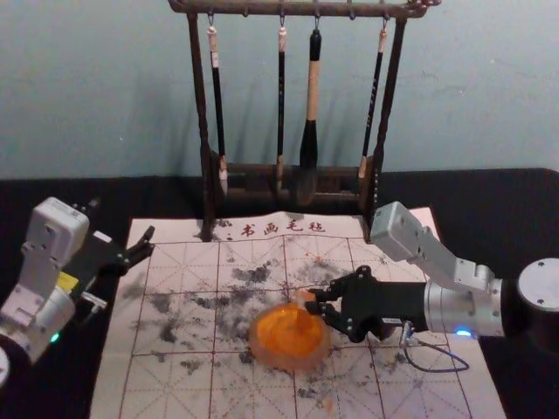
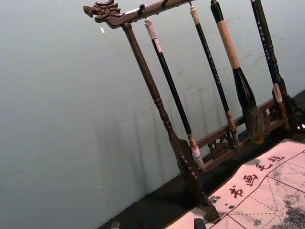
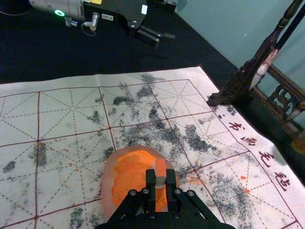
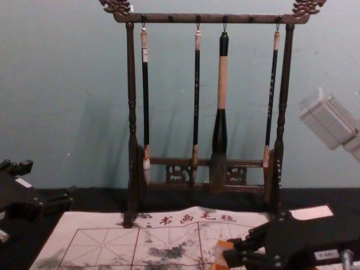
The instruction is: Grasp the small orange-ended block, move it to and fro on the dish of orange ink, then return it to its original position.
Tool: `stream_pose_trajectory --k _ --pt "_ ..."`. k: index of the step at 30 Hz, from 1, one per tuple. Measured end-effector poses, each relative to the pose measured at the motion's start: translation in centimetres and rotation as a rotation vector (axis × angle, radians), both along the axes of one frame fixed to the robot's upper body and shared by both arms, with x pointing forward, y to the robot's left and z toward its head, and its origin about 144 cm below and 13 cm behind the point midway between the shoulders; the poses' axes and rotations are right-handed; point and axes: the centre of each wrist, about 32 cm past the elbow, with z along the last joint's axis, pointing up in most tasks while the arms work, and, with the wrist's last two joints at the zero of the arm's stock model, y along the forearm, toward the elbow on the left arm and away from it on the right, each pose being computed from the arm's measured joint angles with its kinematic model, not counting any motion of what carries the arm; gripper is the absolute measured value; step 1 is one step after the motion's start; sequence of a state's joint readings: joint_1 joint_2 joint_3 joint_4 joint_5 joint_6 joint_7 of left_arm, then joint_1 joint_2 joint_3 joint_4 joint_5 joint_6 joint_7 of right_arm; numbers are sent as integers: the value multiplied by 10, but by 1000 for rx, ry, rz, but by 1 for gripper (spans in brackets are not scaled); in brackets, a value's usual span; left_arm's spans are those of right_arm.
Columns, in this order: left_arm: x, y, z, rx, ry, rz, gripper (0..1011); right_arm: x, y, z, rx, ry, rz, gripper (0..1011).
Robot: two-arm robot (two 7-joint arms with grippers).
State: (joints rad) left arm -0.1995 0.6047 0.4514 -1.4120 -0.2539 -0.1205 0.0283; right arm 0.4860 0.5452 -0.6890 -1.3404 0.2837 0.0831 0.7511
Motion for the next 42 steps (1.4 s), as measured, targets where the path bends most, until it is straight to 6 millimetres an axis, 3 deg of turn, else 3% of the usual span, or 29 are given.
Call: stream_pose_trajectory --k 22,42 --pt "0 0 0 0 0 0 1001 -26 -4 5 4 20 85 93" --pt "0 0 0 0 0 0 1001 -13 11 3 -14 8 98 94"
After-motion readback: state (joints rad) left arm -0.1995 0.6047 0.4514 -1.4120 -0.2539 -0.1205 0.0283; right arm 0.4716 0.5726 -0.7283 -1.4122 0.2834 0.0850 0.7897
